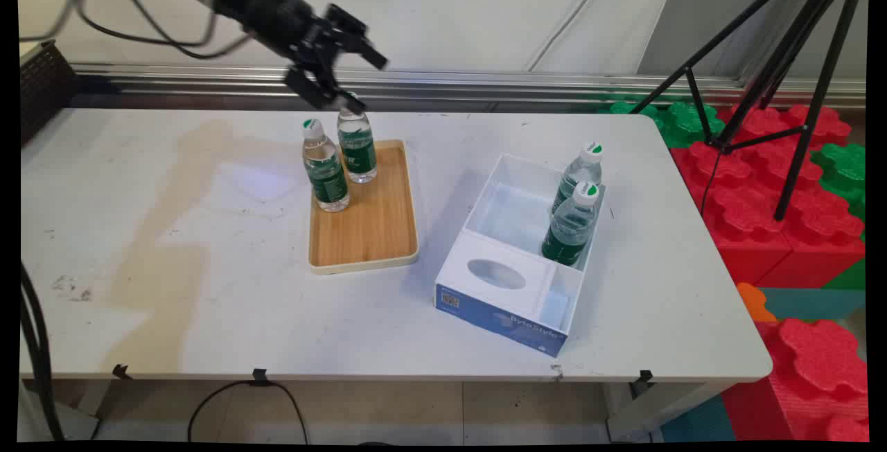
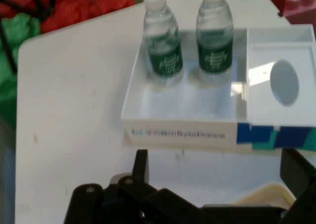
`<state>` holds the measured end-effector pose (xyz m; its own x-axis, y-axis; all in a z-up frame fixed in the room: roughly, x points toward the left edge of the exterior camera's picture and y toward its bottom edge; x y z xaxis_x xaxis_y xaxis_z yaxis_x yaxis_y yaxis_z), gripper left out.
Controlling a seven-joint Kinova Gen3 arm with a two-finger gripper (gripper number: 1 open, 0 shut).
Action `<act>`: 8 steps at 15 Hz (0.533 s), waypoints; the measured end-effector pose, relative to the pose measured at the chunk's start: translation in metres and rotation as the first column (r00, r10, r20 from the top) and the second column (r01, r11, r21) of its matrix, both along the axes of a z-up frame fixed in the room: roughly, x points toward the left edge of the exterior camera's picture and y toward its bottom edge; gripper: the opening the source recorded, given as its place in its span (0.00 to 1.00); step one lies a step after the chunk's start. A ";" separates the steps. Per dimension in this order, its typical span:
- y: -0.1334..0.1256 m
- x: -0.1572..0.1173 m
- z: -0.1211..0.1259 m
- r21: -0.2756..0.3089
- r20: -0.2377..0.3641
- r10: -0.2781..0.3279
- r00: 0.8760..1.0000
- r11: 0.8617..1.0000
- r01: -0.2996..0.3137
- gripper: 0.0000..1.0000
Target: Pick up the green bottle from the white box
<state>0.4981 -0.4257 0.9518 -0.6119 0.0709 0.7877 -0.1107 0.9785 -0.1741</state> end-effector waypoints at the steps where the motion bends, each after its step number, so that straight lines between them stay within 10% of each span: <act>1: -0.005 -0.008 -0.005 -0.008 -0.005 -0.018 1.000 1.000 0.018 1.00; 8: -0.056 -0.083 -0.053 -0.033 -0.045 -0.169 0.985 0.985 0.168 1.00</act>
<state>0.4152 -0.4820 0.8989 -0.5515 0.1930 0.8115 0.0464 0.9785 -0.2011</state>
